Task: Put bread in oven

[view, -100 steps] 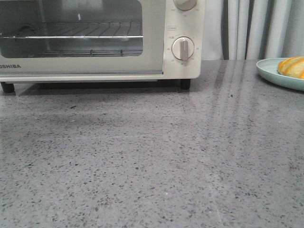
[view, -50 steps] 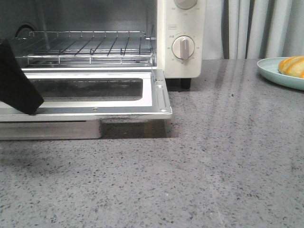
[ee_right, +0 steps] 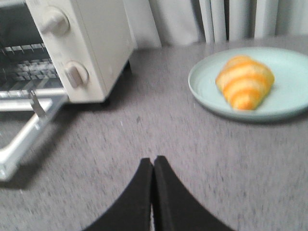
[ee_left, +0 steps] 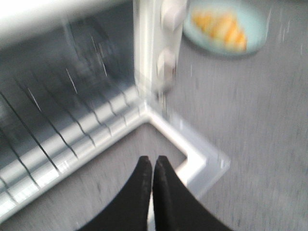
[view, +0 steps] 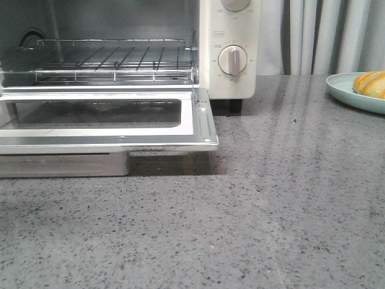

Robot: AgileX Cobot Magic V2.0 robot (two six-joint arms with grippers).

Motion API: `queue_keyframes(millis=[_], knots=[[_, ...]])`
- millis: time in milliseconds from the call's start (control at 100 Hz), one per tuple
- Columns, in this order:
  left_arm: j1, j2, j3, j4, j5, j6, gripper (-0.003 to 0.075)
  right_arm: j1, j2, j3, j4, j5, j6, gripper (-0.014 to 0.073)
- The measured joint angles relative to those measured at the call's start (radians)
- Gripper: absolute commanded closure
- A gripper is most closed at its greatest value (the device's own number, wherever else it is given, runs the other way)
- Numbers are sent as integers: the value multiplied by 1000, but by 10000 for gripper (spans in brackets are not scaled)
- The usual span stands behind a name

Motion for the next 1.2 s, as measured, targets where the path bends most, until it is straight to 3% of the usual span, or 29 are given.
queue_keyframes(millis=[190, 350, 640, 810, 1200], knots=[[0, -256, 0, 22, -2, 0, 742, 5, 171, -244, -96, 34, 0, 651], [0, -337, 0, 33, 53, 0, 742, 27, 410, -491, -173, 153, 0, 619], [0, -343, 0, 31, 133, 0, 742, 30, 848, -793, -340, 327, 42, 255], [0, -343, 0, 31, 135, 0, 742, -10, 1058, -870, -435, 304, 110, 252], [0, -343, 0, -23, 183, 0, 742, -132, 1380, -889, -439, 180, 174, 252]])
